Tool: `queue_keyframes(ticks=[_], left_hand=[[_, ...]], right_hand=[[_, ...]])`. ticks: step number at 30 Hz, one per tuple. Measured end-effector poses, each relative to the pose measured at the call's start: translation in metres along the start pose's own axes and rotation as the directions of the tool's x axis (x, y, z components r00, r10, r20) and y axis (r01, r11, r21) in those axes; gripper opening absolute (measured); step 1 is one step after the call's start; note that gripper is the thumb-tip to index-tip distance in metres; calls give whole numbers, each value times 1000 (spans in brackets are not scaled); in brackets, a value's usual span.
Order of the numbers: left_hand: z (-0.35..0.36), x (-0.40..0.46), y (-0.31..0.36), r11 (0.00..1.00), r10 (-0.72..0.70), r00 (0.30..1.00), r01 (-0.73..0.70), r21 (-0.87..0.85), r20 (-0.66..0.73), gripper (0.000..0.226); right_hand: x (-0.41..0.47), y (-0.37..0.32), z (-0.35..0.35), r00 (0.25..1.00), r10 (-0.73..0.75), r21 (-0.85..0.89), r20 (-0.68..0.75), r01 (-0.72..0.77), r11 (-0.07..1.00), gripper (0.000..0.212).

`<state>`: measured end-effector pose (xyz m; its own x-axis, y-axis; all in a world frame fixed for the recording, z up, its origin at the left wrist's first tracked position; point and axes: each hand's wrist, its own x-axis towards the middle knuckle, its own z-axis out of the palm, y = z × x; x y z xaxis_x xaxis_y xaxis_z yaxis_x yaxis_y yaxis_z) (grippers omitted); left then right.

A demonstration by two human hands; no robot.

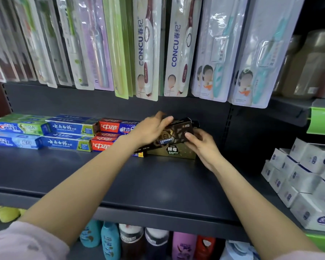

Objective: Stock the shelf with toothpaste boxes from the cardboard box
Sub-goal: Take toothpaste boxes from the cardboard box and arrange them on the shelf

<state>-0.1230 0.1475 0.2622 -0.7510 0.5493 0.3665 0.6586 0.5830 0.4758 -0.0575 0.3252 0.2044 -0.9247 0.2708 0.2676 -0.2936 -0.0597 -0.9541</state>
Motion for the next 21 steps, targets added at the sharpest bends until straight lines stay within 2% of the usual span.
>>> queue_keyframes(ticks=[4,6,8,10,12,13,15,18,19,21], left_hand=[[-16,-12,-16,999,-2,999,0,55,39,51],[-18,-12,-19,996,17,997,-24,90,77,56],[-16,-7,-22,994,40,997,-47,103,70,57],[-13,2,-23,985,65,998,-68,156,27,56],[-9,12,-21,957,90,996,-83,277,-13,56],[-6,16,-20,936,111,994,-98,338,-21,55],[5,23,-18,897,128,992,-108,428,-18,53],[32,24,-25,881,76,990,-10,474,-120,44],[41,22,-28,892,54,985,26,452,-164,43],[50,19,-31,899,54,978,41,437,-203,46]], right_hand=[[-4,-1,-6,999,17,95,-50,-12,995,35],[-4,-1,-4,997,16,92,-70,-9,996,35],[-2,-1,-1,991,-5,-41,-130,-1,999,37],[4,-2,2,973,-76,-276,-217,14,961,41],[9,-6,4,937,-210,-509,-278,42,860,50],[10,-8,6,919,-294,-628,-262,69,775,56],[11,-8,7,914,-385,-819,-130,120,561,63],[12,2,4,958,-262,-959,114,176,223,59],[13,5,2,961,-235,-969,144,185,164,59],[13,9,0,957,-251,-973,144,183,140,59]])
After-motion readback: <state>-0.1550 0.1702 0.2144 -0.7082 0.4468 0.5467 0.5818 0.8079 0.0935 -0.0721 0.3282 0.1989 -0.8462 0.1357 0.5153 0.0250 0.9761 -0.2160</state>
